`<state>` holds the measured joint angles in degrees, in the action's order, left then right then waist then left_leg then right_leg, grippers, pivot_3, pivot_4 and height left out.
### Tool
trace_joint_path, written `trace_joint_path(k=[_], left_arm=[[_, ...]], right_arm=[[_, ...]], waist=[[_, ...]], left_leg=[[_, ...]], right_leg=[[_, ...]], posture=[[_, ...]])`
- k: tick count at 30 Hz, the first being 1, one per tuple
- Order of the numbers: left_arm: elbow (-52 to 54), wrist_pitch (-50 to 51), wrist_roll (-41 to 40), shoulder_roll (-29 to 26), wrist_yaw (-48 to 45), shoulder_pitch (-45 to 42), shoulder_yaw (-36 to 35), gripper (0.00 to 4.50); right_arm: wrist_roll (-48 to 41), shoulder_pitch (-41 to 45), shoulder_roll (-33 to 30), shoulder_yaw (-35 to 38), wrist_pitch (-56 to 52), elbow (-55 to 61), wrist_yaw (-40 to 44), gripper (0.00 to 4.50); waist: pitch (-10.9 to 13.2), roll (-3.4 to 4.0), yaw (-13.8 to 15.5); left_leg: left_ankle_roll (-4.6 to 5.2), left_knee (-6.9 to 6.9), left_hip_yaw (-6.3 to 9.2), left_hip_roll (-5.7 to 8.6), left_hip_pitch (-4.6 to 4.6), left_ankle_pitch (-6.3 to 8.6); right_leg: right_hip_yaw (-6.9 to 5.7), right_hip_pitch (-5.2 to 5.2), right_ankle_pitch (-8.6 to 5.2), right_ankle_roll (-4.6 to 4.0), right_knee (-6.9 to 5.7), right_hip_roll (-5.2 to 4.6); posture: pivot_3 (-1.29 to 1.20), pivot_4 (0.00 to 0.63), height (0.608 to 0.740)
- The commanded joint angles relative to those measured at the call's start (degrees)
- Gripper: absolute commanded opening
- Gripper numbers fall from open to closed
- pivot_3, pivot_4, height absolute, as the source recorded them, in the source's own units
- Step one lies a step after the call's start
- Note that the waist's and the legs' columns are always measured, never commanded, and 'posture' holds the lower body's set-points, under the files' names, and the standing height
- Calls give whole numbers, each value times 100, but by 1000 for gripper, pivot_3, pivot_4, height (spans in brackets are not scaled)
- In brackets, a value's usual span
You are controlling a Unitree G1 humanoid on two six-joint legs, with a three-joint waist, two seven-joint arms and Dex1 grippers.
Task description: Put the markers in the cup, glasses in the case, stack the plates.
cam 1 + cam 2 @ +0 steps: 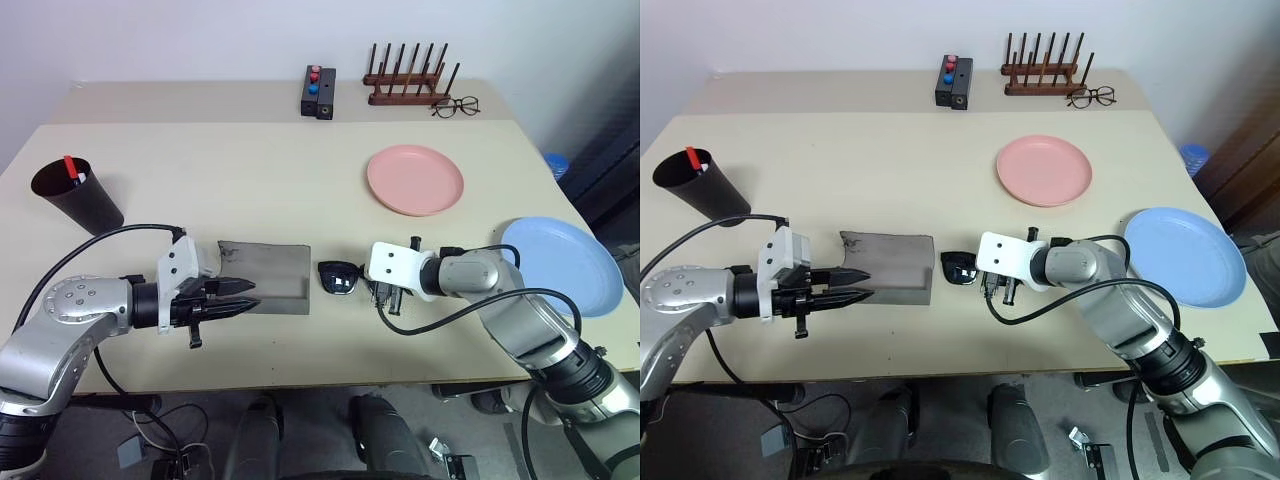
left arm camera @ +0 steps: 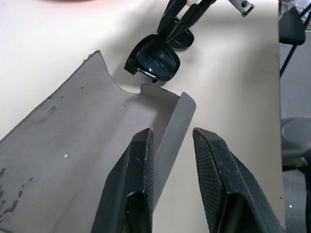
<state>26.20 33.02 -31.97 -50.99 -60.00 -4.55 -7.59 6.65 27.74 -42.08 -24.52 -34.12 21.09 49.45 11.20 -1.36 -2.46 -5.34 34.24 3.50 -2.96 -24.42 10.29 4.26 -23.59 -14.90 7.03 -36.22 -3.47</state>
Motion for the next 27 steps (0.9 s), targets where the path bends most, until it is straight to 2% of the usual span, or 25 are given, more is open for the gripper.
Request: trace_joint_path(k=[1, 6, 12, 20, 27], left_arm=[[133, -93, -41, 40, 76, 44, -100, 1286], [-51, -209, 40, 75, 262, 56, -334, 1286], [-445, -356, 12, 13, 345, 234, -984, 1286], [-801, -497, 53, -255, 26, 1219, -2234, 1286], [-755, -538, 144, -287, -47, 1841, -2835, 1286]], right_arm=[[159, 94, 58, 1, 224, -71, -34, 42], [163, 220, 13, 134, 388, -114, 121, 42], [-626, 848, 371, 502, -36, 236, 557, 42], [-1134, 1654, 1943, 188, -832, -70, 163, 42], [-1104, 1878, 2862, -242, -1005, -805, -196, 42]], waist=[[0, 0, -1], [0, 0, -2], [1, 2, -31], [0, 0, -15], [-2, -3, -15]], left_leg=[[0, 0, 0, 0, 0, 0], [0, 0, 0, 0, 1, 0], [0, -2, 0, -1, 1, 0], [0, -8, 0, -4, 0, 0], [-2, -9, -3, -3, -1, 1]], right_leg=[[0, 0, 0, 0, 0, 0], [0, 0, 0, 0, 0, 0], [0, -3, 1, -1, -1, 1], [-2, -10, 0, -2, -5, 3], [-3, -11, 3, -7, -1, -2]], posture=[[0, 150, 740], [0, 150, 740], [0, 150, 740], [0, 150, 740], [0, 150, 740]])
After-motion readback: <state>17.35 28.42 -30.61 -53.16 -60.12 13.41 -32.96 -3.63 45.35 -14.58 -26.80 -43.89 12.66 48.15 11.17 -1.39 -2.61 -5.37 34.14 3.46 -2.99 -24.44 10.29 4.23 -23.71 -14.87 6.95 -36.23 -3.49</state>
